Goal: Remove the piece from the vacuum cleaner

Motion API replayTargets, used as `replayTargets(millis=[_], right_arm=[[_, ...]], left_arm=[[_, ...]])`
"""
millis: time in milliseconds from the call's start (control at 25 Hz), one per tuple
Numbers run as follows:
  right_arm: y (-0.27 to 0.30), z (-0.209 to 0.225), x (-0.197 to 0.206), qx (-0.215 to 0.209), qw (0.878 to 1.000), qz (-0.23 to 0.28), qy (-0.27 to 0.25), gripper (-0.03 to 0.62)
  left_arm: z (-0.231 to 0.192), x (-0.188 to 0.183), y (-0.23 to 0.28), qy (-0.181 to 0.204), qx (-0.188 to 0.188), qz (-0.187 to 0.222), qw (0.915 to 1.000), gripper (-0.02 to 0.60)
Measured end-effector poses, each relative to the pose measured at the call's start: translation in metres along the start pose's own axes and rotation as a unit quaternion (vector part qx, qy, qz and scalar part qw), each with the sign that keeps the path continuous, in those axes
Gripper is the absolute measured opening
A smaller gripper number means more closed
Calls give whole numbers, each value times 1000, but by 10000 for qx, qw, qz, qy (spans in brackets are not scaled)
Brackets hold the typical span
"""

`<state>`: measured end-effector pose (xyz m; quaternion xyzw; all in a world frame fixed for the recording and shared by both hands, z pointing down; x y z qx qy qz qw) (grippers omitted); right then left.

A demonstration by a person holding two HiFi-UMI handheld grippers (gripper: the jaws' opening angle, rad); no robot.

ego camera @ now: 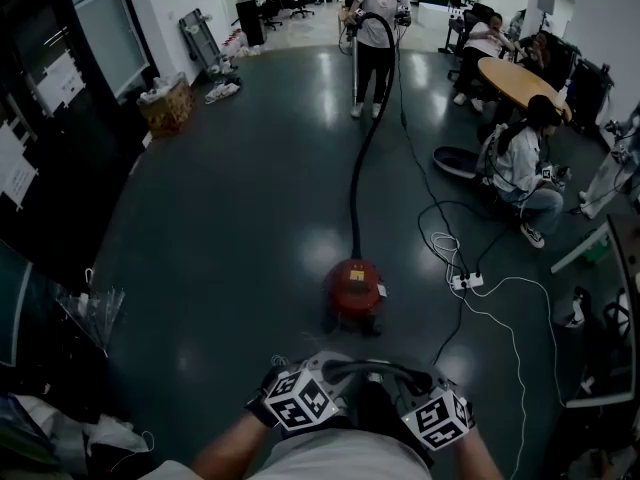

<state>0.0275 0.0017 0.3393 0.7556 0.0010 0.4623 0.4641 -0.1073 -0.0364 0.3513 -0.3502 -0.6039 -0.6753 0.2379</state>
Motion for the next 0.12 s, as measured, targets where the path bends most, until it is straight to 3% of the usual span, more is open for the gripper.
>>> replayTargets(millis=[120], right_arm=[[1,1,2,-7,10000,2,-11,25]], left_arm=[[0,1,2,41,3,-47,10000,15]])
Point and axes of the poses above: the fingertips, and each gripper's own axes: y forward along the fingers, z to its right, x out of its underside, the point moved 6 cm from there along -y, backward along the fingers
